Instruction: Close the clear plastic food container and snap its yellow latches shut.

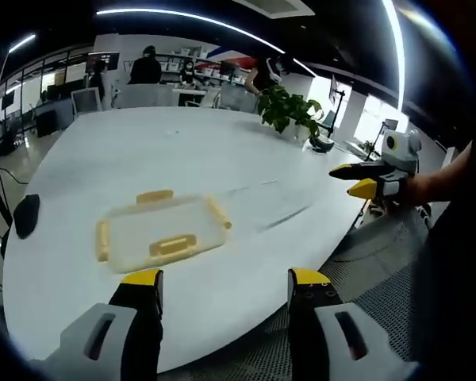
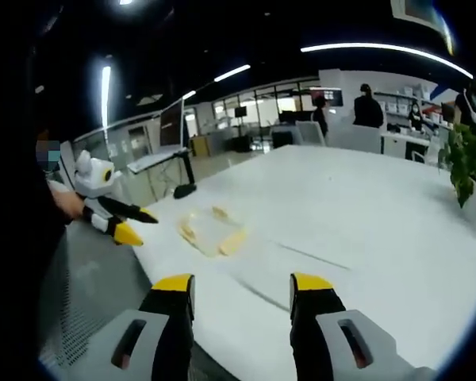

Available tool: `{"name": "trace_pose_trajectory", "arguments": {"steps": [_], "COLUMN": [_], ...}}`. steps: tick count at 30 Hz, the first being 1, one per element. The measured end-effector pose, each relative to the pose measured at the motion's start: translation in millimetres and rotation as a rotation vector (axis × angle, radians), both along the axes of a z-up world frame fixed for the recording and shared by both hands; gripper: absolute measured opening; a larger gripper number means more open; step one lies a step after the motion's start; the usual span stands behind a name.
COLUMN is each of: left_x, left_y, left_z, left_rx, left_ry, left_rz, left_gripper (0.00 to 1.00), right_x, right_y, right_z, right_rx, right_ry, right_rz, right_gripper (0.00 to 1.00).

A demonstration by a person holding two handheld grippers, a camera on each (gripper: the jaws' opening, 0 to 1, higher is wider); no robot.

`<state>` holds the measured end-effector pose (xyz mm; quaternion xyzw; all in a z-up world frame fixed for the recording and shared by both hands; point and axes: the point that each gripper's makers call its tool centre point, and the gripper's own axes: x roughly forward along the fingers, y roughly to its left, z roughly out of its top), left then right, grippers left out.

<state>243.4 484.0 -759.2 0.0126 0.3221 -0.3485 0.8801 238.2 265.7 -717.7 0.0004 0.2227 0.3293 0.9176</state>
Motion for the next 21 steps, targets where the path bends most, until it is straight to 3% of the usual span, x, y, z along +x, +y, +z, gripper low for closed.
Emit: {"name": "trace_pose_trajectory", "arguments": {"steps": [10,16,21], "left_x": [5.9,14.2,22.5], "left_y": [-2.7,-7.1,-11.6], "left_z": [11.6,17.3,22.0], "left_rx": [-0.031,-0.036,-0.043], "left_ry": [-0.003,-0.024,-0.031], "left_rz": [0.004,-0.017,-0.033], "left_gripper": [0.64,0.63,0.63], "right_x": [3.0,17.5,20.1], "right_y": [16.3,35.0,50.0], "right_z": [9.7,28.0,30.9], "right_rx": [0.016,0.081,0.108], "right_ry": [-0.016,-0.053,-0.057], "right_rz": [0.067,0.072,0.091], "right_gripper": [0.48,0.48,0.47]}}
